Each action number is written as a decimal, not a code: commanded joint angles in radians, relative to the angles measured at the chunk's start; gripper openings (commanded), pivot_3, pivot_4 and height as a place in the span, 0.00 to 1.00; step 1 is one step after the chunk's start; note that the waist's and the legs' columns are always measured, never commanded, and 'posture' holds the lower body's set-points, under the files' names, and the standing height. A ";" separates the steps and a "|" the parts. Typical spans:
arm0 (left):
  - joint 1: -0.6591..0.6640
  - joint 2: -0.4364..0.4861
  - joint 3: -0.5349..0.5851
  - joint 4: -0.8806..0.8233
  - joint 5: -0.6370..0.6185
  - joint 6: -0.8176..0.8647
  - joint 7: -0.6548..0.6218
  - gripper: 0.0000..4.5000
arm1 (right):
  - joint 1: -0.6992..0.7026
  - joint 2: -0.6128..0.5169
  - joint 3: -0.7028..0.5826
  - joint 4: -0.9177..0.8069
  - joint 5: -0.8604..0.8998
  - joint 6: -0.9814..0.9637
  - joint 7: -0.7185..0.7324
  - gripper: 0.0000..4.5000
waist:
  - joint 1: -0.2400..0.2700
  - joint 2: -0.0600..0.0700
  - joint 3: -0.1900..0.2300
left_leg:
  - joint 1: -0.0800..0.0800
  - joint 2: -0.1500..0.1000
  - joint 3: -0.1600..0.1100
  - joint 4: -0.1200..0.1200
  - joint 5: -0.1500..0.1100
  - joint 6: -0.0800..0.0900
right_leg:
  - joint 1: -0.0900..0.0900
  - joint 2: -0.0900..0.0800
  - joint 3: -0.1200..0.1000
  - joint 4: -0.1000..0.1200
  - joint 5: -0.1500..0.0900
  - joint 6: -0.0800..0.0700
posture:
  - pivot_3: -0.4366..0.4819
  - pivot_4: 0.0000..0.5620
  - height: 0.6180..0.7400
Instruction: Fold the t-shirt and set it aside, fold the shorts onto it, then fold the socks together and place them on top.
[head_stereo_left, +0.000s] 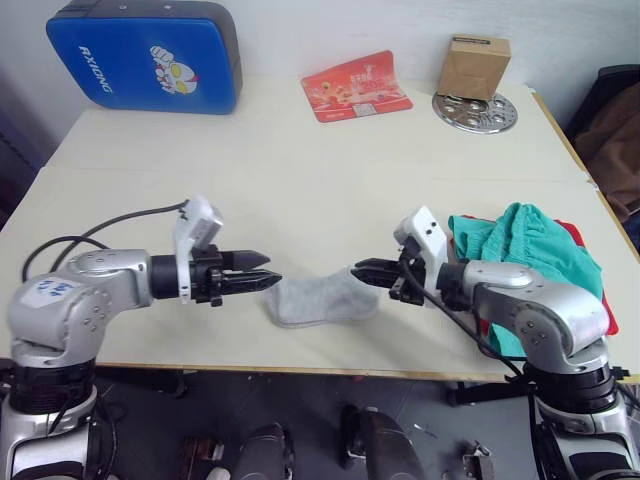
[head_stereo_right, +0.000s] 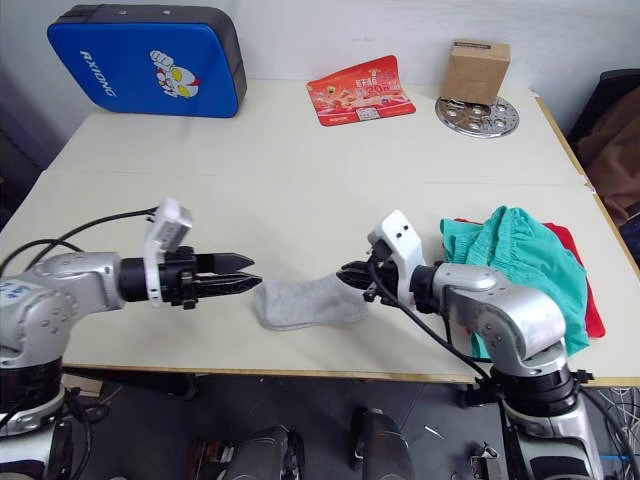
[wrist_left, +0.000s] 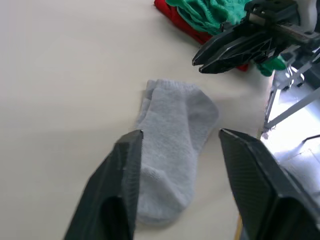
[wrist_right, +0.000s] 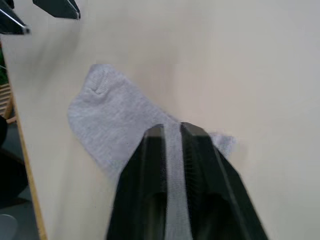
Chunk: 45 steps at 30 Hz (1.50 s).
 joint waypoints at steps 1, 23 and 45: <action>-0.043 -0.018 -0.160 0.049 0.097 -0.123 -0.030 0.25 | 0.015 0.010 0.074 -0.012 -0.083 -0.108 -0.014 0.00 | 0.000 0.000 0.000 | 0.000 0.000 0.000 0.000 0.000 0.000 | 0.000 0.000 0.000 0.000 0.000 0.000 | 0.48 0.27 1.00; 0.102 0.061 -0.078 0.107 0.154 -0.189 -0.030 0.01 | 0.164 -0.047 0.166 0.154 -0.314 -0.327 0.029 0.00 | -0.003 0.000 0.000 | 0.018 0.003 -0.001 -0.003 -0.002 0.000 | 0.017 0.000 0.000 -0.006 -0.001 -0.001 | 0.48 0.27 1.00; 0.318 -0.064 0.264 -0.132 -0.285 0.224 0.177 0.05 | 0.108 0.011 0.195 0.172 -0.333 -0.314 0.062 0.00 | -0.015 0.001 0.000 | 0.016 0.003 -0.002 -0.004 -0.003 -0.001 | 0.016 0.000 -0.001 -0.008 -0.001 -0.002 | 0.48 0.27 1.00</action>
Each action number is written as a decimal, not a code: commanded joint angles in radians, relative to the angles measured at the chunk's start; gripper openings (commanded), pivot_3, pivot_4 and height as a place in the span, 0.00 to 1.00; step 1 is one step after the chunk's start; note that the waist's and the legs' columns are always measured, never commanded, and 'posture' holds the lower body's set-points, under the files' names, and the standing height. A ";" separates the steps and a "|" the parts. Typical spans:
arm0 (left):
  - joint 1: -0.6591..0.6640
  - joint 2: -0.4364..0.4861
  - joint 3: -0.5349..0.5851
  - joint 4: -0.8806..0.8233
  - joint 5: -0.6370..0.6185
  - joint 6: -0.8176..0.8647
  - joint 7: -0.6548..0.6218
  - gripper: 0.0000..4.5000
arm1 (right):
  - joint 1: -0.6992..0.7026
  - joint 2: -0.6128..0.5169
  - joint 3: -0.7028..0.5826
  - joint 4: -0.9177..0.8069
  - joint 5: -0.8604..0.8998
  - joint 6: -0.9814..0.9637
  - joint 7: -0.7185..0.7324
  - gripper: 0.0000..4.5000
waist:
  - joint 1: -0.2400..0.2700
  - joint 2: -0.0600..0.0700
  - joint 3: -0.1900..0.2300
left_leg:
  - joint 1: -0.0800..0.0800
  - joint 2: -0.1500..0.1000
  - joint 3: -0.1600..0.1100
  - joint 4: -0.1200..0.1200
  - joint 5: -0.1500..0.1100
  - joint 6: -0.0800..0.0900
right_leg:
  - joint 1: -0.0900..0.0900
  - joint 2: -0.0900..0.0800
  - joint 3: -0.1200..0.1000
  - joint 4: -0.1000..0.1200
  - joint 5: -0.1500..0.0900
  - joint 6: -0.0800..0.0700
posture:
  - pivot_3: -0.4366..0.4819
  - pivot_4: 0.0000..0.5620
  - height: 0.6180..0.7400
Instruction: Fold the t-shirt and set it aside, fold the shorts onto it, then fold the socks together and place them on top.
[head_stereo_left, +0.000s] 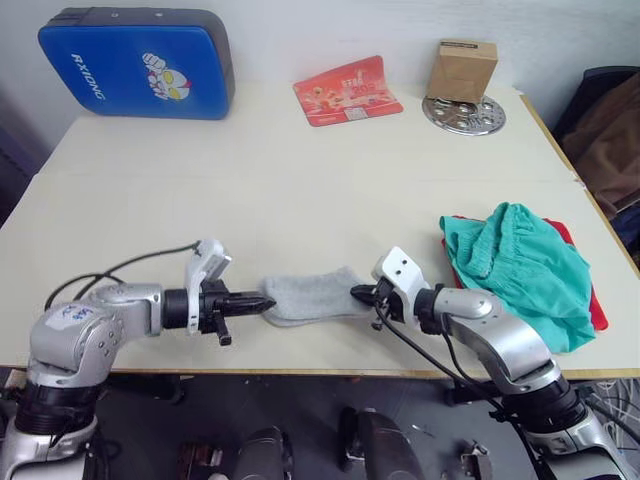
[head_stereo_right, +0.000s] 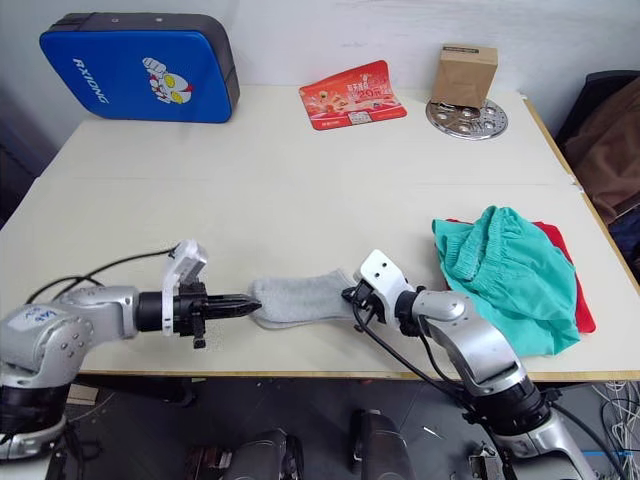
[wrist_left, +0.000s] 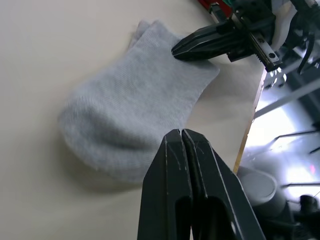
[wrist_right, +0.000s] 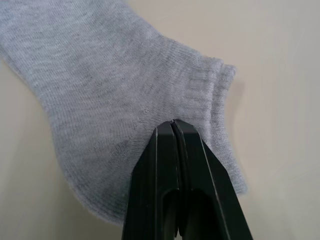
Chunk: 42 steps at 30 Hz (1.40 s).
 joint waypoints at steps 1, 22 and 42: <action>0.071 -0.045 0.118 -0.082 -0.116 0.090 0.070 0.09 | 0.009 0.006 0.011 0.001 -0.020 0.009 -0.003 0.00 | 0.000 0.000 0.000 | 0.000 0.000 0.000 0.000 0.000 0.000 | 0.000 0.000 0.000 0.000 0.000 0.000 | 0.48 0.27 1.00; -0.045 -0.502 0.312 0.095 -0.180 0.387 0.608 0.99 | 0.031 0.011 0.003 -0.029 -0.026 0.028 -0.002 0.00 | 0.017 -0.001 -0.002 | 0.001 -0.001 -0.001 0.000 -0.001 -0.001 | 0.002 -0.001 0.000 0.000 0.000 0.000 | 0.48 0.27 1.00; 0.032 -0.412 0.321 0.113 -0.328 0.398 0.653 0.99 | 0.025 0.016 -0.003 -0.033 -0.032 0.030 -0.009 0.00 | 0.012 0.002 -0.005 | 0.012 -0.001 0.003 -0.014 0.001 -0.008 | 0.004 0.001 0.002 -0.001 -0.002 -0.004 | 0.48 0.27 1.00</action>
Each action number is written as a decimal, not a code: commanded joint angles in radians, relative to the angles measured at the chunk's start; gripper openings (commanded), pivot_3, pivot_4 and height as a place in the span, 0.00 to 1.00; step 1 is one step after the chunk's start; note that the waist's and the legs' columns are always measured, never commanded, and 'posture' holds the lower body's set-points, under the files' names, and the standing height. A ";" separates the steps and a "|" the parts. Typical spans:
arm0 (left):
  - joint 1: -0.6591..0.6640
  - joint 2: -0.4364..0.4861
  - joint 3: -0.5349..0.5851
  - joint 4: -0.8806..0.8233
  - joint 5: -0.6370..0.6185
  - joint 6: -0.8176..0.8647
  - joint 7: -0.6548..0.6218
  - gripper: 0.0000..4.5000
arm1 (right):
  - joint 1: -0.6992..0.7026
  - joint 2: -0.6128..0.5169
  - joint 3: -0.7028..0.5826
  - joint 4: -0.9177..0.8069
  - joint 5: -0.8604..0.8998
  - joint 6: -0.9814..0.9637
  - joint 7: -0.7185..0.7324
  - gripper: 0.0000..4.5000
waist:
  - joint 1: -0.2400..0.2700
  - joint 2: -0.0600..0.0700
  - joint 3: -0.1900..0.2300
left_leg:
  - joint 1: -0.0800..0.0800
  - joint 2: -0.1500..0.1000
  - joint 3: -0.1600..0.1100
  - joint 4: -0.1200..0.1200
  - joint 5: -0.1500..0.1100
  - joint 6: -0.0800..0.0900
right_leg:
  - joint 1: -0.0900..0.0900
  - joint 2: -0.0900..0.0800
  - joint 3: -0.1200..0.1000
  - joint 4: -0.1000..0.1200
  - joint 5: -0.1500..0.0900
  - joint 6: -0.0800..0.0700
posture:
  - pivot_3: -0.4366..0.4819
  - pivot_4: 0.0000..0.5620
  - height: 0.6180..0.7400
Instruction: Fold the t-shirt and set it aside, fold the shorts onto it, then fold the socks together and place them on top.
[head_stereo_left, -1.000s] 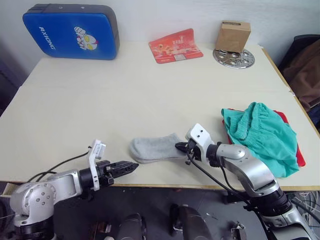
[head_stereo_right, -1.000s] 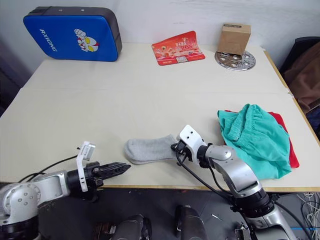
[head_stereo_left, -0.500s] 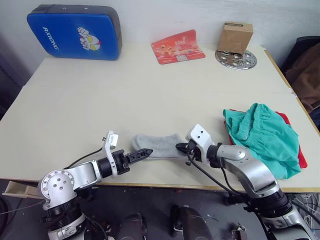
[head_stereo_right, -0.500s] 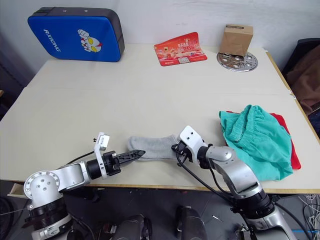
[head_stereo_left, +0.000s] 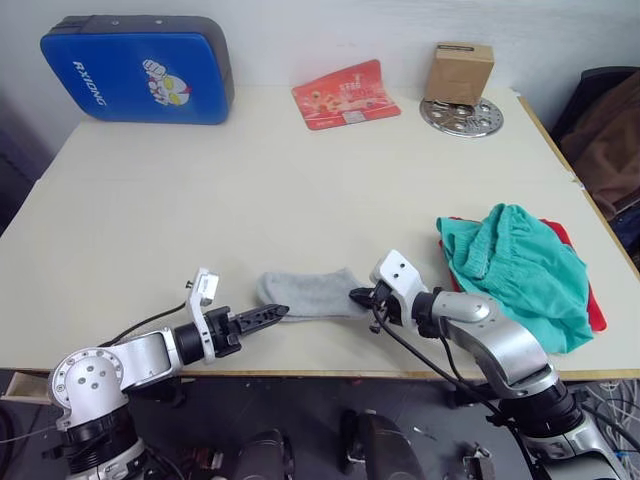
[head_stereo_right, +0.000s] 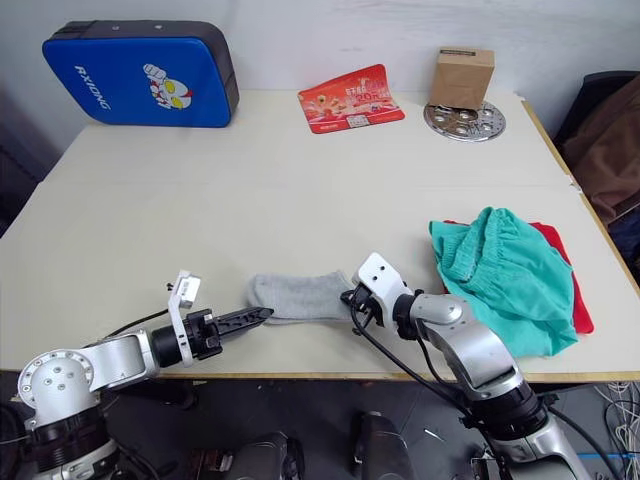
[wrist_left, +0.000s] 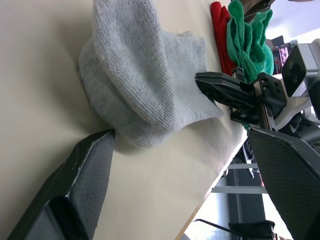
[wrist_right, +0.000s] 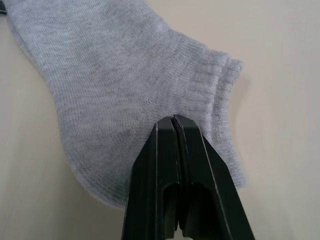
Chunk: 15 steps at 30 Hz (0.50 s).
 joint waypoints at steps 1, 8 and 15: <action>0.011 -0.038 0.006 0.041 0.026 0.023 0.079 0.99 | 0.004 0.001 -0.001 -0.010 -0.009 0.009 -0.003 0.00 | 0.004 0.000 0.000 | 0.000 0.000 0.000 0.000 0.000 0.000 | 0.000 0.000 0.000 0.000 0.000 0.000 | 0.48 0.27 1.00; -0.080 -0.149 0.046 0.108 0.072 0.002 0.180 0.99 | 0.004 0.001 -0.005 -0.014 -0.014 0.015 0.001 0.00 | 0.027 0.002 -0.001 | 0.003 -0.001 -0.002 0.000 -0.002 -0.003 | 0.006 -0.001 -0.001 -0.004 0.001 0.002 | 0.48 0.27 1.00; -0.150 -0.155 0.048 0.156 0.081 -0.065 0.212 0.65 | 0.007 0.001 -0.004 -0.020 -0.017 0.020 0.000 0.00 | 0.029 0.002 -0.001 | 0.003 -0.001 -0.002 0.000 -0.002 -0.003 | 0.007 0.000 -0.002 -0.005 0.001 0.002 | 0.48 0.27 1.00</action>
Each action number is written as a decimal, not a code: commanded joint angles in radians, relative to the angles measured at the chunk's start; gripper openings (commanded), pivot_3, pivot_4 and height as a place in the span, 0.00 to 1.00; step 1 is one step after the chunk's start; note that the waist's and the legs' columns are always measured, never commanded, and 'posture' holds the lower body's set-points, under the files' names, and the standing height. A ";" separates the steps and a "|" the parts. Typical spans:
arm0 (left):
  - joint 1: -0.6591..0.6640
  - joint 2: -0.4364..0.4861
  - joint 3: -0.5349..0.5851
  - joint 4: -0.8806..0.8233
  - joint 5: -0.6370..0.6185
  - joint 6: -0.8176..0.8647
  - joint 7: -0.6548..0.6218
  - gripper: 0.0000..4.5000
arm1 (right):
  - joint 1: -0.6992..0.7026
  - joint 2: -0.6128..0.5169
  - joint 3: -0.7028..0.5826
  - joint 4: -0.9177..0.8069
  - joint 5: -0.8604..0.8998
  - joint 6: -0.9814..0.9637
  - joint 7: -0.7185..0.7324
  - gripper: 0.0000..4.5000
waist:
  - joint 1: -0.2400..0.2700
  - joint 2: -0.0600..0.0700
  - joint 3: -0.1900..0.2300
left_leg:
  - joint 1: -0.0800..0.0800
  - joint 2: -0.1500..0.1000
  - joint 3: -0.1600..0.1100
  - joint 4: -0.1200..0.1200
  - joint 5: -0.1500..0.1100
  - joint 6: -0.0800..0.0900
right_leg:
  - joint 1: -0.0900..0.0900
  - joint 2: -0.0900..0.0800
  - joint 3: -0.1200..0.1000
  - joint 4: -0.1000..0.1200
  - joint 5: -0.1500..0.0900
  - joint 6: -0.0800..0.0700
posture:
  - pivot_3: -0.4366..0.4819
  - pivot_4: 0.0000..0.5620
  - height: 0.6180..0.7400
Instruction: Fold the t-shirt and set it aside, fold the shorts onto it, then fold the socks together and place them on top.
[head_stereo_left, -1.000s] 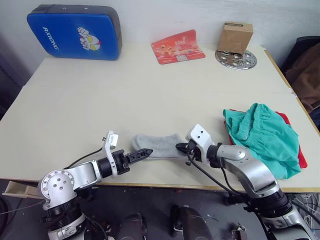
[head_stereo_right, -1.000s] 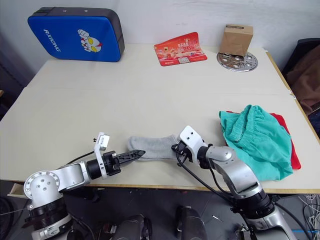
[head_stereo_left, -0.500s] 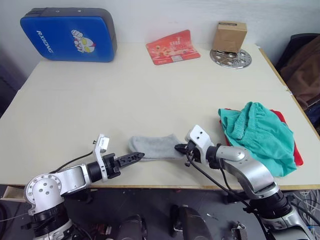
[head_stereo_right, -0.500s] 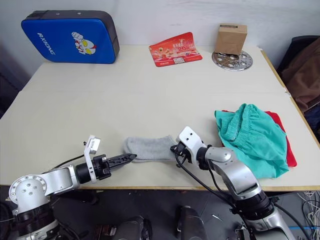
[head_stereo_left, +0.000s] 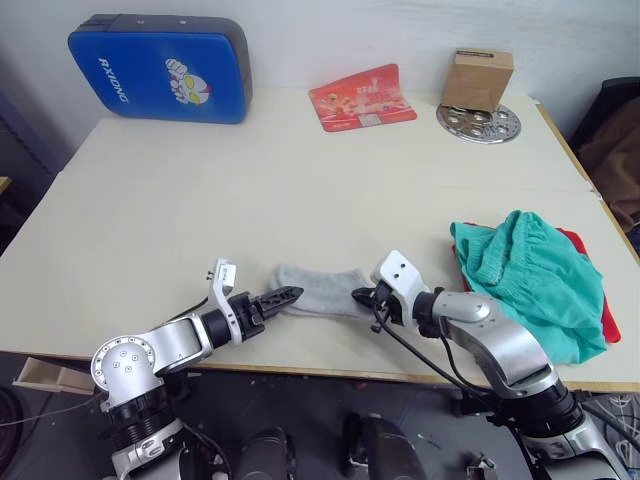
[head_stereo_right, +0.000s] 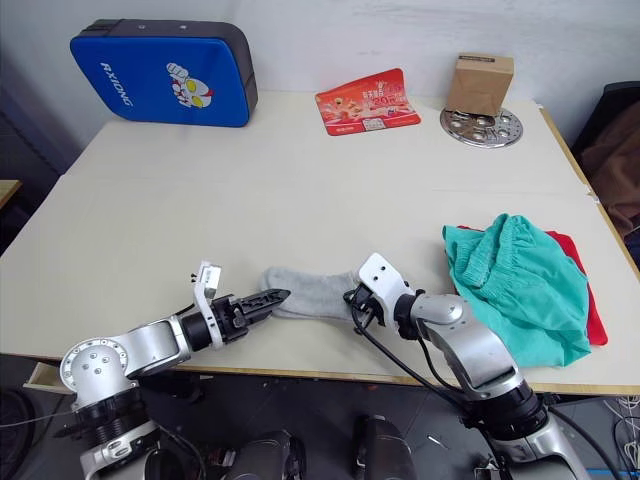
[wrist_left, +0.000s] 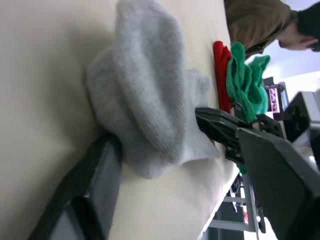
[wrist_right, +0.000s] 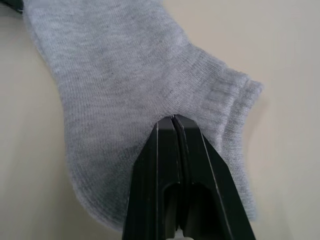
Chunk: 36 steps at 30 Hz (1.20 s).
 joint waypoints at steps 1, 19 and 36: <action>-0.026 0.026 0.000 0.030 0.048 -0.038 0.028 0.56 | 0.008 0.000 -0.004 -0.019 -0.001 0.008 0.001 0.00 | -0.001 0.000 0.000 | 0.000 0.000 0.000 0.000 0.000 0.000 | 0.000 0.000 0.000 0.000 0.000 0.000 | 0.48 0.27 1.00; -0.282 0.448 -0.616 -0.084 0.317 -0.389 -0.520 0.01 | 0.028 0.000 0.003 -0.012 -0.009 -0.007 0.000 0.00 | -0.022 -0.001 0.002 | -0.008 0.001 0.001 -0.002 0.000 -0.001 | -0.008 0.001 -0.001 -0.002 0.000 0.000 | 0.48 0.27 1.00; -0.527 0.493 -1.028 0.120 0.797 -0.834 -0.954 0.01 | 0.048 0.007 0.001 -0.015 -0.015 -0.007 -0.022 0.00 | -0.023 -0.001 0.003 | -0.012 0.001 0.001 -0.001 0.004 0.007 | -0.010 0.001 -0.001 -0.003 0.000 0.000 | 0.48 0.27 1.00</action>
